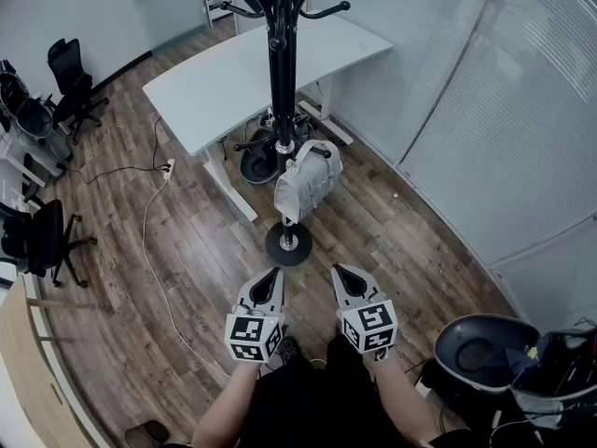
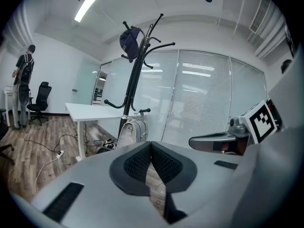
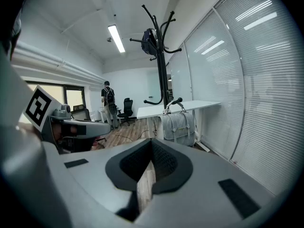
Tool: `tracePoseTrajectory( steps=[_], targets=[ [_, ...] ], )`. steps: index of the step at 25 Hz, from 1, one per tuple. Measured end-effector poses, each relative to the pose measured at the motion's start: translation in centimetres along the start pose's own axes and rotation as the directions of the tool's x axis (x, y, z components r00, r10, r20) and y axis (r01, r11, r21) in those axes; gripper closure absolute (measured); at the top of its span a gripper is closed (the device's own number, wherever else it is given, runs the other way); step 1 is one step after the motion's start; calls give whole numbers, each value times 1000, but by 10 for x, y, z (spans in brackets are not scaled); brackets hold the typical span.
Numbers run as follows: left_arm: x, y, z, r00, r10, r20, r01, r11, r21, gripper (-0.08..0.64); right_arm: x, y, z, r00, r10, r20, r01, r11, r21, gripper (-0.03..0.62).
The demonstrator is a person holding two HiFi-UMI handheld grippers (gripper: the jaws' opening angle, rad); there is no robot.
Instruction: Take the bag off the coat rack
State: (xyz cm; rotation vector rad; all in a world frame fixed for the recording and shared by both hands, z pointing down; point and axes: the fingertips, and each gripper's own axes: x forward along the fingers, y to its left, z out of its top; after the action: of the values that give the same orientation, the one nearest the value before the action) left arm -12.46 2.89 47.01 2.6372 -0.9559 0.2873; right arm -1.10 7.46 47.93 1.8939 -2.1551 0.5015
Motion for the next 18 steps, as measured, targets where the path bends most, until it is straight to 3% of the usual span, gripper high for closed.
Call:
tracePoseTrajectory(
  steps=[10,18],
  targets=[
    [-7,1,-2,1000,-17,-3,17,1000,2,545,-3,12,5,1000,-9,21,9,1000,-3,563],
    [13,13,-1,1000,24,-13,-24,1000,-4,545,20,-6,4,999,32,13,-32,999,25,563]
  ],
)
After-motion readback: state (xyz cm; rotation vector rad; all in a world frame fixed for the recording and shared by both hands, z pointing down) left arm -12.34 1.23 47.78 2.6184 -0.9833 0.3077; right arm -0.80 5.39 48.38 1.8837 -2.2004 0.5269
